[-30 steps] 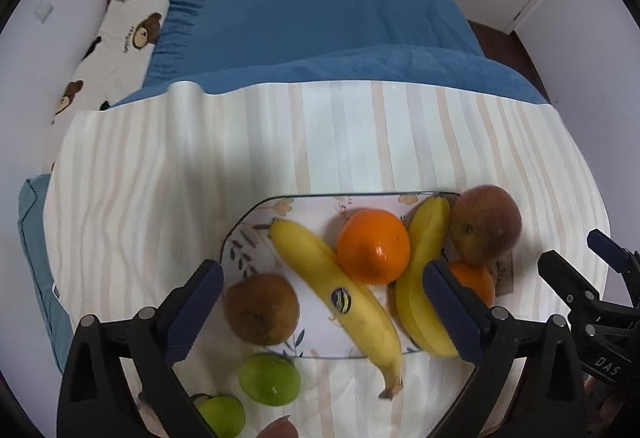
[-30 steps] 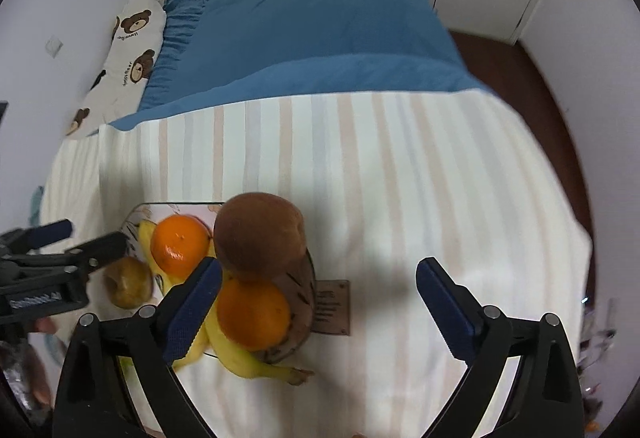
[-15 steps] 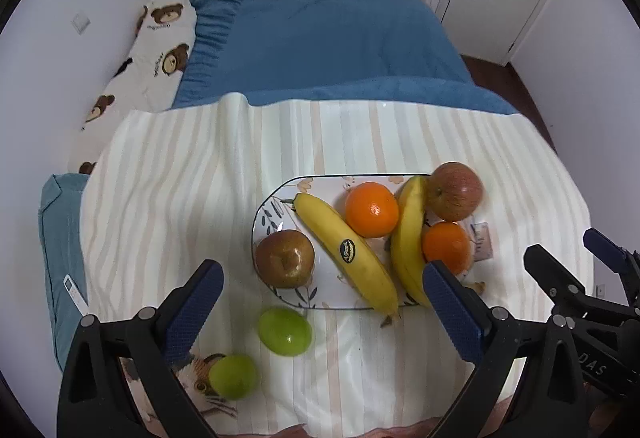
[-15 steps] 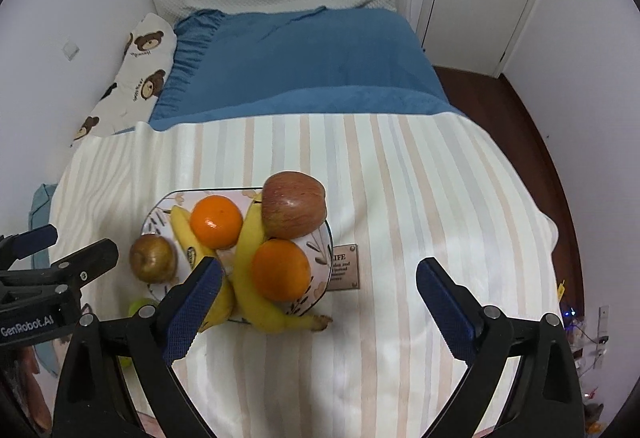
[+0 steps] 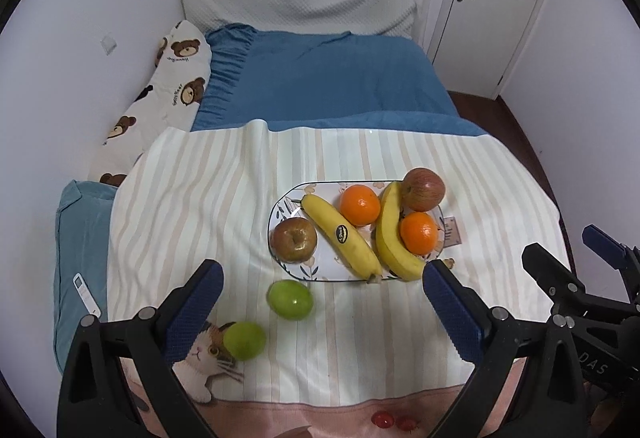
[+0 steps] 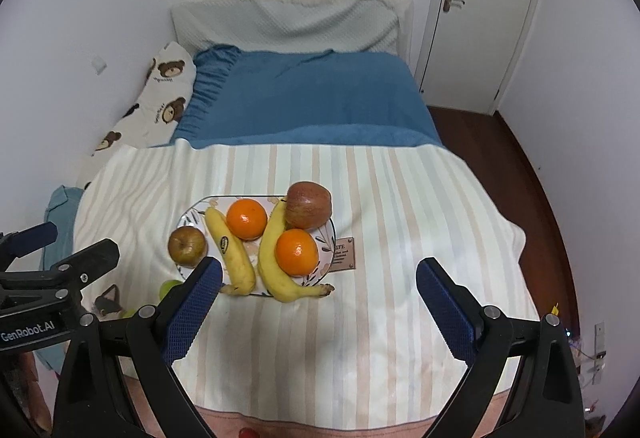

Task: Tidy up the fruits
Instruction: 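Lift both tools away from the plate toward the green apples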

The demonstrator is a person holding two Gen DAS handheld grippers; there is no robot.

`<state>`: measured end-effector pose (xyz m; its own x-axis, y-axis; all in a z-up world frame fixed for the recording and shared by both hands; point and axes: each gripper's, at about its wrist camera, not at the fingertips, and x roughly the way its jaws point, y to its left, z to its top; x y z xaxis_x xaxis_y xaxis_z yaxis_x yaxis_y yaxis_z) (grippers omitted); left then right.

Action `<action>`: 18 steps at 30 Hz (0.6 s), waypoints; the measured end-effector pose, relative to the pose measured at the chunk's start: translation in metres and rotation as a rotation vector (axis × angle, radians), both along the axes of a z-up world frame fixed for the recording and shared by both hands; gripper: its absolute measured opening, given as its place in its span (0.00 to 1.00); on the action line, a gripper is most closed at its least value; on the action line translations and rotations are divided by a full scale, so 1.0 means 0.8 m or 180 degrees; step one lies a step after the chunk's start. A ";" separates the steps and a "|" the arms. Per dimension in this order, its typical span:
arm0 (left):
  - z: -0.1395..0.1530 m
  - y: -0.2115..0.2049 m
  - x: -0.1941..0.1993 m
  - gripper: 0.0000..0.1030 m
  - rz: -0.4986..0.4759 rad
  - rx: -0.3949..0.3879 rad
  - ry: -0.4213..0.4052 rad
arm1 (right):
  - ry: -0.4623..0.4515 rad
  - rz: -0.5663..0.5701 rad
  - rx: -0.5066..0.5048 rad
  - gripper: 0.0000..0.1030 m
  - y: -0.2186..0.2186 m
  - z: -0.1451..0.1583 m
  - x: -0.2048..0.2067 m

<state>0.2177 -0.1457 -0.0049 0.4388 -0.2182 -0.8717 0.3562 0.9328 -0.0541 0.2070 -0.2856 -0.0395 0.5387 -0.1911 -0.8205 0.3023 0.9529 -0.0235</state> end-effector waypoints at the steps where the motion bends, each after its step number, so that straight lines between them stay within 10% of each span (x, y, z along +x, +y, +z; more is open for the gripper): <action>1: 0.004 0.003 -0.005 0.99 -0.0005 -0.0013 -0.0023 | -0.0039 0.0005 -0.0008 0.97 0.003 0.007 -0.007; 18: 0.043 0.027 -0.078 0.99 -0.0025 0.0011 -0.0365 | -0.0339 0.0012 0.0041 0.97 0.037 0.061 -0.085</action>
<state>0.1552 -0.1240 0.0294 0.5341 -0.2191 -0.8165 0.3673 0.9300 -0.0093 0.1394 -0.2558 0.0096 0.6237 -0.1789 -0.7609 0.2989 0.9540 0.0207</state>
